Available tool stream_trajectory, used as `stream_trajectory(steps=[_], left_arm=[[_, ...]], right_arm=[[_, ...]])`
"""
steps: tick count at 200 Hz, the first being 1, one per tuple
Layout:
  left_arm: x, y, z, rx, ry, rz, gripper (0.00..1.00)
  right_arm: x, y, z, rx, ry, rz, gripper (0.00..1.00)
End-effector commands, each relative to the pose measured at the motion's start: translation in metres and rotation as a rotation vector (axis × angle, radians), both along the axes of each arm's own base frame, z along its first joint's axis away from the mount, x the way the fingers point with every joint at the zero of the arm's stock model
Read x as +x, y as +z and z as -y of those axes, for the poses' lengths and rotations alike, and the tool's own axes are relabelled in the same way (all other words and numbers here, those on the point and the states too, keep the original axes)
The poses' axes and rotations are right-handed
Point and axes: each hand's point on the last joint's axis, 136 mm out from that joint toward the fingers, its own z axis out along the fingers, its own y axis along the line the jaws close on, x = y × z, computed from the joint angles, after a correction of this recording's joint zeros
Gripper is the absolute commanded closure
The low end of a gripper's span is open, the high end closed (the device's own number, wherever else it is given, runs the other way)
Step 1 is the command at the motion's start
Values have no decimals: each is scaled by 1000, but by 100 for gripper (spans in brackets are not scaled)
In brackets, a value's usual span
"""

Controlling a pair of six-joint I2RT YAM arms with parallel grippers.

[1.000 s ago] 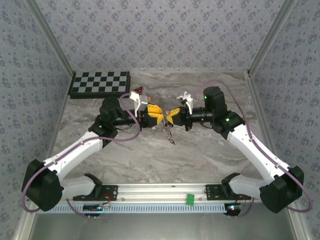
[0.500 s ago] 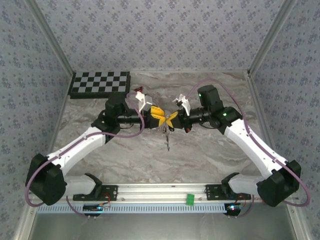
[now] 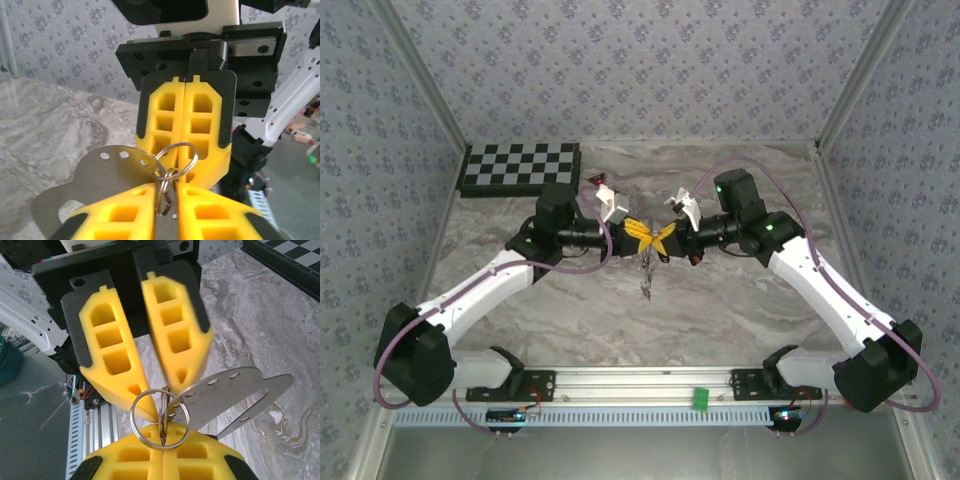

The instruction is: Put the keys on the keyring

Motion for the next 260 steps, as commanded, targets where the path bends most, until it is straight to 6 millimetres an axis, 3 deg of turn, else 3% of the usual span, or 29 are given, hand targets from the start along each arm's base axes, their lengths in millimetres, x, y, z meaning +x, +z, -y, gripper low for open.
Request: stream_trajectory(steps=[1, 9, 45, 62, 66, 83, 151, 229, 260], left_arm=[[-3, 11, 5, -13, -32, 32, 96], [-4, 12, 6, -14, -33, 35, 100], [-3, 15, 4, -27, -19, 44, 100], [-3, 18, 4, -46, -10, 51, 100], [-3, 19, 4, -52, -6, 53, 100], [-2, 24, 2, -79, 11, 61, 100], [-1, 42, 0, -182, 37, 70, 100], [-5, 47, 7, -203, 15, 58, 100], [-5, 46, 9, -192, 11, 50, 100]], right_arm=[[-3, 18, -4, 33, 36, 41, 100], [-3, 17, -5, 30, 35, 41, 100], [-2, 12, -1, 12, 16, 40, 100], [2, 18, 2, 25, -12, 48, 85], [1, 7, 4, 14, -18, 24, 83], [5, 9, 9, 47, -54, 24, 68], [14, 26, 32, 232, -170, 61, 65], [18, 42, 27, 336, -178, 89, 69], [15, 40, 20, 301, -172, 128, 56]])
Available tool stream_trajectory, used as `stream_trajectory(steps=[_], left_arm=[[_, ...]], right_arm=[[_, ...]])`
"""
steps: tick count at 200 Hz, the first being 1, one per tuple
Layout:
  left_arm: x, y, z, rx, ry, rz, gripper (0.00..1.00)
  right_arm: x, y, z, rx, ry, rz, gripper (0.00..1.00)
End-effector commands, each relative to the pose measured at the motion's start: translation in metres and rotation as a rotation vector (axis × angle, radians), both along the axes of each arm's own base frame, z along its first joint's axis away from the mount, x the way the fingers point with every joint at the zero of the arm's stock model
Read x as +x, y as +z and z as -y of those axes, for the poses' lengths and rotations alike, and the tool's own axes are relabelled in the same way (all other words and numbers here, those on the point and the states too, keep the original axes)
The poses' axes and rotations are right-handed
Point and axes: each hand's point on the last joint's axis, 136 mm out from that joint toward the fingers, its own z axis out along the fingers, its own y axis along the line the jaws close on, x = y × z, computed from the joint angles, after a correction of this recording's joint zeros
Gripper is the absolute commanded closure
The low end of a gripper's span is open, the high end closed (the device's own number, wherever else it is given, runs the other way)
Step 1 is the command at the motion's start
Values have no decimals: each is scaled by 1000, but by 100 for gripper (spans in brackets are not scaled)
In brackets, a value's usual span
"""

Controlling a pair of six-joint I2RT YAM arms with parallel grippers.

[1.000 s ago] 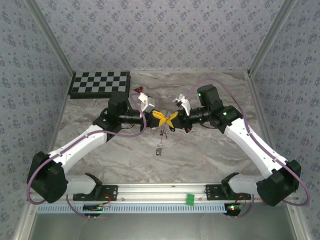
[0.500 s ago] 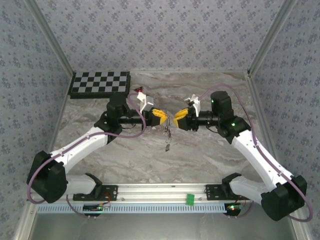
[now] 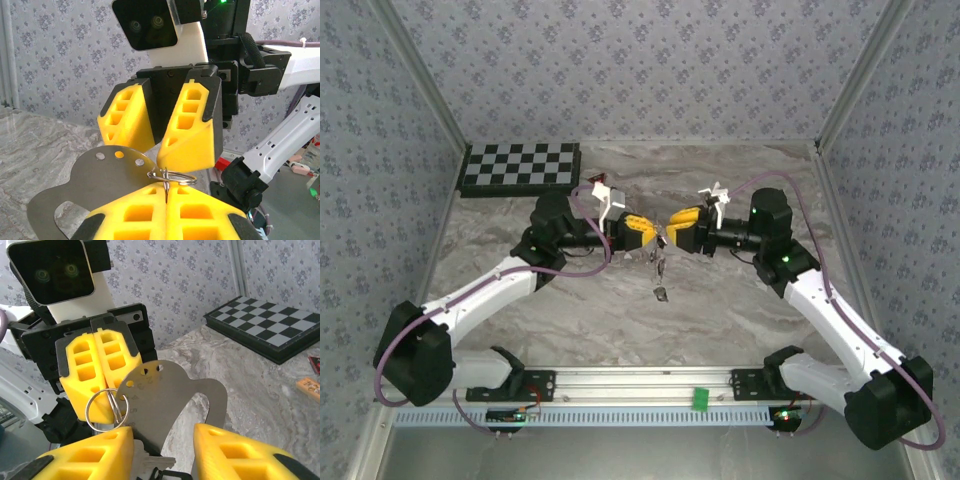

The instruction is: Put the keys on the keyring

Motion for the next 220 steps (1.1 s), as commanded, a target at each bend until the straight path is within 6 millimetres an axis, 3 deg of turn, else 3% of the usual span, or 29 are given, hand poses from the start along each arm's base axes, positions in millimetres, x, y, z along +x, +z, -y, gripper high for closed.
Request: stream_trajectory(steps=[1, 43, 137, 220], left_arm=[[-4, 19, 2, -35, -15, 45, 100], [-3, 18, 2, -24, -10, 45, 100], [-1, 13, 4, -8, -8, 37, 100], [0, 13, 4, -4, -6, 35, 100]], right_arm=[[-6, 10, -8, -3, 24, 55, 56], [-4, 4, 0, -56, -72, 123, 51], [-4, 14, 15, -162, -298, 364, 44], [-14, 14, -6, -242, -252, 464, 42]])
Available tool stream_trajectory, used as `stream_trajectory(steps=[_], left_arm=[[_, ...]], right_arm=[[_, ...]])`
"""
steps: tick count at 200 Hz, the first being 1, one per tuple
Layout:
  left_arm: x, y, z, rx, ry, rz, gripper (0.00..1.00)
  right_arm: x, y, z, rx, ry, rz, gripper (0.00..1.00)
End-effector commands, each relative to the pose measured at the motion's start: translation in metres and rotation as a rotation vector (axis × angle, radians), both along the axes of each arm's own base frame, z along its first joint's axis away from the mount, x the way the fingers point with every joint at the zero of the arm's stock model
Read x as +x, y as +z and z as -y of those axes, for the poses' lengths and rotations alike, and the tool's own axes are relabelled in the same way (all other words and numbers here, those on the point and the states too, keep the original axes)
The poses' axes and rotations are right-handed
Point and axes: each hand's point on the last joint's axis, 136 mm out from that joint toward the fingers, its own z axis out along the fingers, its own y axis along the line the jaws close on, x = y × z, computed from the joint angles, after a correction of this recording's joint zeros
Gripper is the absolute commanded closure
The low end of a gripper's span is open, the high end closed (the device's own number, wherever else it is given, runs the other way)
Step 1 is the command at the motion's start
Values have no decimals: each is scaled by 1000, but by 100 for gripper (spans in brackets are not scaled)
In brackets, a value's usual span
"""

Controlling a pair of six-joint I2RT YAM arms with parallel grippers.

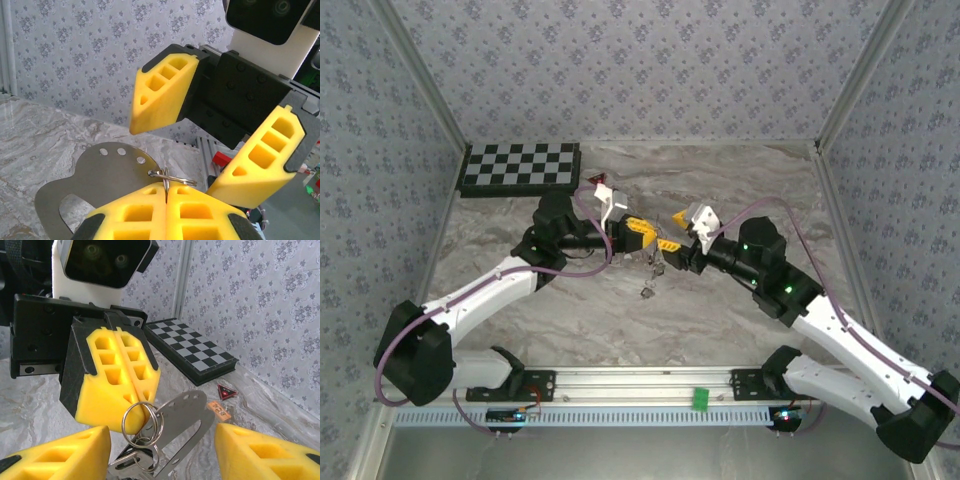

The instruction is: Put the keys on the keyring

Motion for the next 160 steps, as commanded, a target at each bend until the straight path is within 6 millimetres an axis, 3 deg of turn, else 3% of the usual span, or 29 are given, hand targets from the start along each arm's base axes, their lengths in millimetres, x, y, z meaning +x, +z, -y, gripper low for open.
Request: stream_trajectory(steps=[1, 53, 160], left_arm=[[-1, 22, 3, -36, -9, 70, 100], [-3, 22, 3, -36, -18, 72, 100], [-10, 18, 7, -17, -55, 79, 100]], right_arm=[[2, 7, -1, -30, -17, 47, 42], [10, 6, -4, -72, -69, 67, 42], [27, 34, 22, 16, -215, 118, 44]])
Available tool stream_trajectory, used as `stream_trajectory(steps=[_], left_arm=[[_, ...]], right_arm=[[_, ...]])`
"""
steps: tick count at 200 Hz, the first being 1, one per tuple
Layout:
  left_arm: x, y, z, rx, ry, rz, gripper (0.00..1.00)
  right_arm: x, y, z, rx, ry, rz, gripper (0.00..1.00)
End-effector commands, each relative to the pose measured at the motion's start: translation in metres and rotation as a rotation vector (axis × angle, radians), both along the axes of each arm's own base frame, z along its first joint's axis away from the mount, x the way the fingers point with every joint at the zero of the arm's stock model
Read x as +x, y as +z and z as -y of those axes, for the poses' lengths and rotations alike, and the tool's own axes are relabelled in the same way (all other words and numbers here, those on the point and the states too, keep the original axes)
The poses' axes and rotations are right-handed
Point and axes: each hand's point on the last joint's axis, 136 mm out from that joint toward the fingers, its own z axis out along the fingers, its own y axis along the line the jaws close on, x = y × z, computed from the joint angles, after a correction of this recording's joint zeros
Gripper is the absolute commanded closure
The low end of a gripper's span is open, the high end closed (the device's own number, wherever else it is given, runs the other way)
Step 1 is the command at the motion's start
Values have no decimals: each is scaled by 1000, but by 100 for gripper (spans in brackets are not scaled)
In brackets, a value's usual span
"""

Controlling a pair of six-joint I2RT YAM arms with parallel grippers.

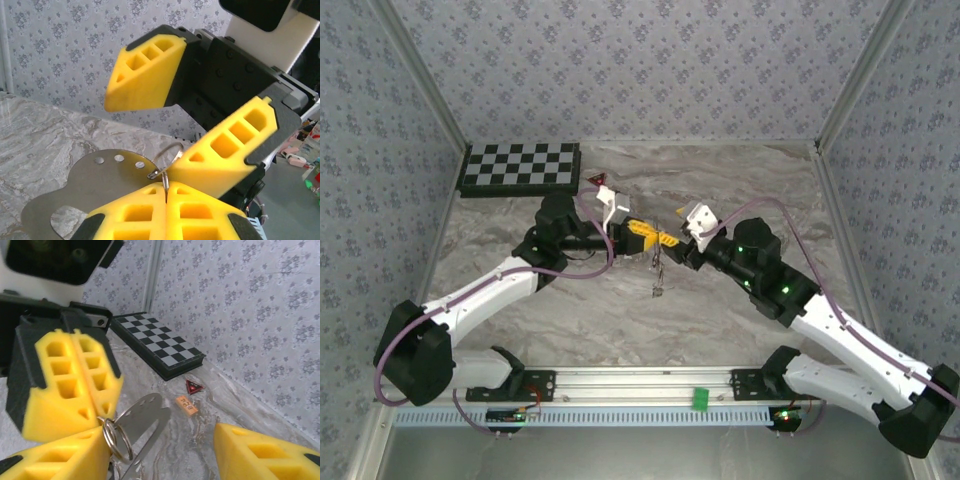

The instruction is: Put the keys on the keyring

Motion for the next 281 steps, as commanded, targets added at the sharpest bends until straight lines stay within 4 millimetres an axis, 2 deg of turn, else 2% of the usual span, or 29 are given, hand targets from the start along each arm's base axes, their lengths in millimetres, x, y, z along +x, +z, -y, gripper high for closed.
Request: stream_trajectory(steps=[1, 47, 75, 116, 168, 187, 240, 281], left_arm=[[-7, 21, 4, -33, -44, 68, 100], [-11, 22, 4, -32, -58, 77, 100], [-11, 21, 4, -28, -56, 79, 100], [-9, 22, 5, -30, -51, 80, 100], [-6, 28, 5, -64, -29, 73, 100], [-2, 31, 4, -74, -10, 71, 100], [1, 40, 3, -109, 15, 71, 100], [3, 50, 0, -151, 39, 87, 100]], right_arm=[[11, 32, 13, 70, -80, 57, 44], [34, 29, 27, 83, -173, -14, 44], [31, 34, 34, 153, -157, -15, 43], [29, 29, 41, 158, -158, -63, 42], [16, 12, 33, 230, -27, -196, 43], [9, 10, 29, 272, 42, -234, 44], [-12, 7, 11, 353, 266, -329, 56], [-19, 11, 2, 400, 366, -366, 58]])
